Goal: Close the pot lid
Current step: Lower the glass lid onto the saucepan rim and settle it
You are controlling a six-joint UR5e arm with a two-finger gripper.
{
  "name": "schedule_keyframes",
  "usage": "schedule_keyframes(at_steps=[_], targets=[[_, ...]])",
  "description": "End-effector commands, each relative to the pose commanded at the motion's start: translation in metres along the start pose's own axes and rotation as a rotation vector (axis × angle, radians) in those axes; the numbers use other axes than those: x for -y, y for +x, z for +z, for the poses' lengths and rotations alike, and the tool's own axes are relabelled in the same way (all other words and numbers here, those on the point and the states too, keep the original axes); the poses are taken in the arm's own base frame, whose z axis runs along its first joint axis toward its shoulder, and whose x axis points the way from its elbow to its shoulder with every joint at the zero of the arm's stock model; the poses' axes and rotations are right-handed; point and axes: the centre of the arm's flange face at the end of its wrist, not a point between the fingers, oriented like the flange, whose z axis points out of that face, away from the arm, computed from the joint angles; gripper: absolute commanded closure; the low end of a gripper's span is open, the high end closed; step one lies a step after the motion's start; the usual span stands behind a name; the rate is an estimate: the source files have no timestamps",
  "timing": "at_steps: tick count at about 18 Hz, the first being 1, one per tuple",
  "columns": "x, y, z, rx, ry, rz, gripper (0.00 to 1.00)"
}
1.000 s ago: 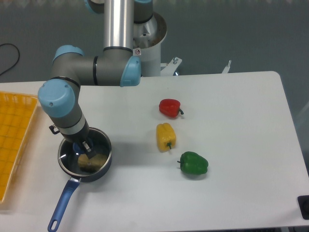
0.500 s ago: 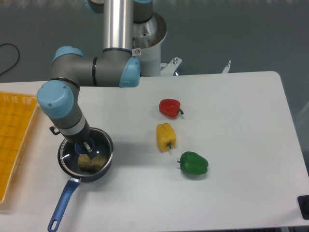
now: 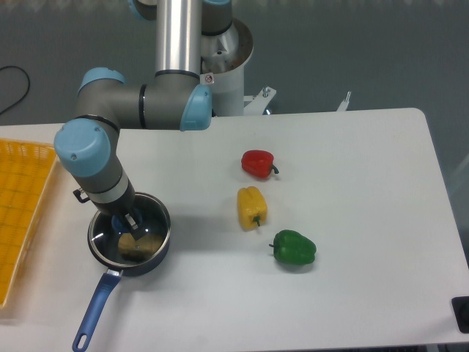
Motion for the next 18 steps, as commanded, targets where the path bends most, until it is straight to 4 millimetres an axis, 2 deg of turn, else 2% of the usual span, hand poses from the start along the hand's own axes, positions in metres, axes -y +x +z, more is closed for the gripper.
schedule_keyframes(at_steps=[18], targets=[[0.0063,0.0062,0.0047,-0.006,-0.005,-0.008,0.42]])
